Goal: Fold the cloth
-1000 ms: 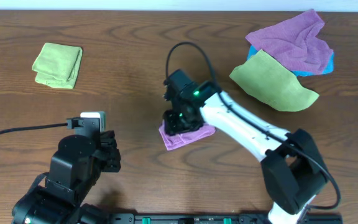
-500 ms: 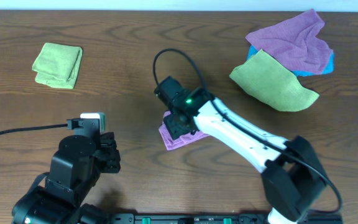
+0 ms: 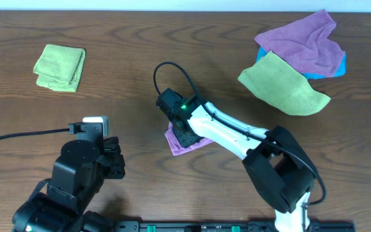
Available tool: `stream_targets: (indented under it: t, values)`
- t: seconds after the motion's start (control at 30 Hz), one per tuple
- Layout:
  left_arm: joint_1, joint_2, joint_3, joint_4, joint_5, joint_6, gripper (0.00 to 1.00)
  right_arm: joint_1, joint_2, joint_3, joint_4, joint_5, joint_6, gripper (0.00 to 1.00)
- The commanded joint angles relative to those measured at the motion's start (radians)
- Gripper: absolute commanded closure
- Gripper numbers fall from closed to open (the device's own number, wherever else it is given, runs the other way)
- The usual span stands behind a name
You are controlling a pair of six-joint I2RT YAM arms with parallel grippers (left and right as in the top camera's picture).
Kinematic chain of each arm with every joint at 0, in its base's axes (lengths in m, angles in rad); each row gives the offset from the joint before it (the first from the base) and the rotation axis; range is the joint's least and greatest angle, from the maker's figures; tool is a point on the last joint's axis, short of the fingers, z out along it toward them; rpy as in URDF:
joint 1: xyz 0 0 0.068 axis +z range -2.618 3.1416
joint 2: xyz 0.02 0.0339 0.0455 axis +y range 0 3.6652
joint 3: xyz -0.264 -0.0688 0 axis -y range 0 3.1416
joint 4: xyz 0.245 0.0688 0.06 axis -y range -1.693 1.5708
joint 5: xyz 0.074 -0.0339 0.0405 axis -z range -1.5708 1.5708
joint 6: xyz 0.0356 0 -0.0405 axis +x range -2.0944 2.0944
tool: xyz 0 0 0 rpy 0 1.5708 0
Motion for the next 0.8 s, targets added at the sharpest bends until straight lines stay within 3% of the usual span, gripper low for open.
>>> stream_targets:
  t: [0.0,0.2,0.63,0.67,0.73,0.77]
  values:
    - [-0.002,0.001,0.014,0.012,0.004,-0.004,0.94,-0.008,-0.013,0.048,-0.034,0.016,0.025,0.99]
    - [-0.002,0.001,0.014,0.016,0.003,-0.005,0.94,0.005,-0.087,0.13,-0.106,-0.044,0.021,0.99]
    - [-0.002,0.001,0.014,0.017,0.001,-0.005,0.94,0.068,-0.129,0.116,-0.086,-0.209,0.016,0.99]
    - [-0.002,0.001,0.014,0.017,0.001,-0.005,0.94,0.069,-0.129,0.113,-0.079,-0.21,0.017,0.95]
    - [-0.002,0.001,0.014,0.017,0.001,-0.005,0.94,0.069,-0.126,0.112,-0.067,-0.245,0.016,0.69]
    - [-0.002,0.001,0.014,0.017,0.0,-0.005,0.94,0.069,-0.126,0.112,-0.06,-0.28,0.016,0.66]
